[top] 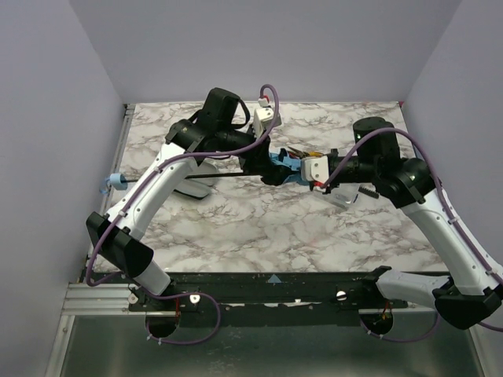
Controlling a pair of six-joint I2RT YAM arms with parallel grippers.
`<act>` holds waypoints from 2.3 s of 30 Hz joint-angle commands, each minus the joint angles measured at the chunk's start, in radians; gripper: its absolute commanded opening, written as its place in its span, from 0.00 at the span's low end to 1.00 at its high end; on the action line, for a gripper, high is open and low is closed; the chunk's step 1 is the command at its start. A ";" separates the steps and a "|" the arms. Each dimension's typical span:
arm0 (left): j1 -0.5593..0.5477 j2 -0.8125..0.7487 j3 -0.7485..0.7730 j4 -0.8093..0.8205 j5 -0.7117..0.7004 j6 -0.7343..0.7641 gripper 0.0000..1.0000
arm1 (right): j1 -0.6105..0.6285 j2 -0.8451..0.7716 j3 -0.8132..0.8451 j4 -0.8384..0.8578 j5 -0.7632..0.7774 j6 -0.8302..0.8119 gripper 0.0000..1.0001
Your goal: Open the umbrella
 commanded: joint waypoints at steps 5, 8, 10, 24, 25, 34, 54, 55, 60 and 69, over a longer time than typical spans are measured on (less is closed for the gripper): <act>0.045 -0.010 0.041 0.119 0.041 -0.075 0.00 | 0.010 -0.021 -0.047 -0.243 -0.071 -0.024 0.00; 0.047 -0.013 0.033 0.126 0.042 -0.090 0.00 | 0.016 -0.026 -0.056 -0.254 -0.074 -0.025 0.00; 0.047 -0.014 0.026 0.132 0.046 -0.100 0.00 | 0.017 -0.027 -0.062 -0.255 -0.080 -0.024 0.00; 0.062 -0.043 -0.017 0.144 0.096 -0.049 0.00 | 0.039 -0.033 -0.010 -0.055 -0.078 0.373 0.24; 0.073 -0.056 -0.034 0.156 0.117 -0.042 0.00 | 0.038 -0.042 -0.008 -0.012 -0.048 0.448 0.36; 0.107 -0.117 -0.035 -0.035 0.201 0.309 0.00 | 0.036 -0.128 -0.028 0.110 0.134 0.702 1.00; 0.084 -0.190 -0.066 0.000 0.258 0.343 0.00 | 0.036 -0.033 -0.113 0.137 -0.040 0.604 0.00; 0.085 -0.194 -0.071 0.018 0.229 0.328 0.03 | 0.037 -0.032 -0.111 0.147 -0.039 0.629 0.00; 0.068 -0.151 0.055 -0.089 0.110 0.372 0.65 | 0.037 -0.005 -0.097 0.182 -0.005 0.748 0.00; 0.004 -0.308 -0.103 0.169 0.053 0.435 0.55 | 0.036 0.066 -0.041 0.129 0.013 0.808 0.00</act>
